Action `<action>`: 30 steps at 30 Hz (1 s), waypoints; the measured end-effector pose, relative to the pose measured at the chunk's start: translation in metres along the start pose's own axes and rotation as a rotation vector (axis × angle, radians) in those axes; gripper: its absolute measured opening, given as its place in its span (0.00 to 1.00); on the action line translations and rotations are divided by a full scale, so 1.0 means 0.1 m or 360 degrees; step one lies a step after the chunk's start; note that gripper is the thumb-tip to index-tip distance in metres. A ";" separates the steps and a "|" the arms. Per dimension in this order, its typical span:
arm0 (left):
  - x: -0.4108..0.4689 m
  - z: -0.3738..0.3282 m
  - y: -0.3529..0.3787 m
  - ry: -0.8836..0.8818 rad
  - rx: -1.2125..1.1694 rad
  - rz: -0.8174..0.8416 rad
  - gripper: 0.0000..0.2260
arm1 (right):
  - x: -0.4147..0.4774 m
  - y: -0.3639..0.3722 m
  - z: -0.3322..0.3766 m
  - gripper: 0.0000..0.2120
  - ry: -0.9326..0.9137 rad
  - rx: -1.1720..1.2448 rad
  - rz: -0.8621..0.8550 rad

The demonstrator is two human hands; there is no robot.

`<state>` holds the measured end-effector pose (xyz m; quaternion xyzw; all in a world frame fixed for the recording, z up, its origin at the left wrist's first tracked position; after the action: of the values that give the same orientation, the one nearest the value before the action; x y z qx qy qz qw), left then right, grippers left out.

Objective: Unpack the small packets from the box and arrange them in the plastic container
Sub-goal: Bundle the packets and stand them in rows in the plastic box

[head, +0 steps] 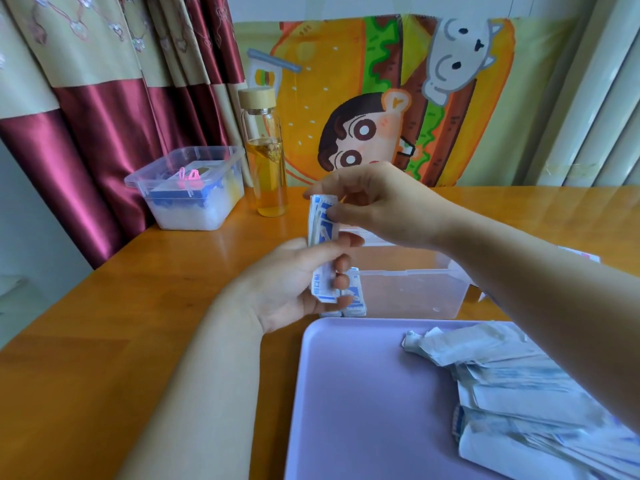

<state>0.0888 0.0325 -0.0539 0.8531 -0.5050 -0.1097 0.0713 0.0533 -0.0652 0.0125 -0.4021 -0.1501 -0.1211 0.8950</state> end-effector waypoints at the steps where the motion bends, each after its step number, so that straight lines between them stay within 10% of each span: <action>1: -0.02 0.02 -0.01 -0.0041 0.0059 0.0024 0.07 | 0.00 -0.03 -0.01 0.11 0.0002 -0.0043 -0.0008; 21: 0.01 -0.02 0.03 0.0142 0.0294 -0.0093 0.10 | -0.12 -0.11 0.17 0.14 -0.0154 -0.0704 -0.0176; 30: 0.02 -0.05 0.07 0.0198 0.0146 0.0053 0.06 | -0.15 0.01 -0.10 0.08 0.0355 0.0891 0.0169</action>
<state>0.0851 0.0271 -0.0477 0.8522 -0.5182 -0.0320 0.0650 0.0412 -0.0710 0.0002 -0.1313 -0.0572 -0.0713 0.9871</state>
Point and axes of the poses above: each hand's wrist, its own x-axis towards the middle knuckle, its own y-axis out of the palm, z = x × y, the point moved 5 cm from there along x, towards the middle knuckle
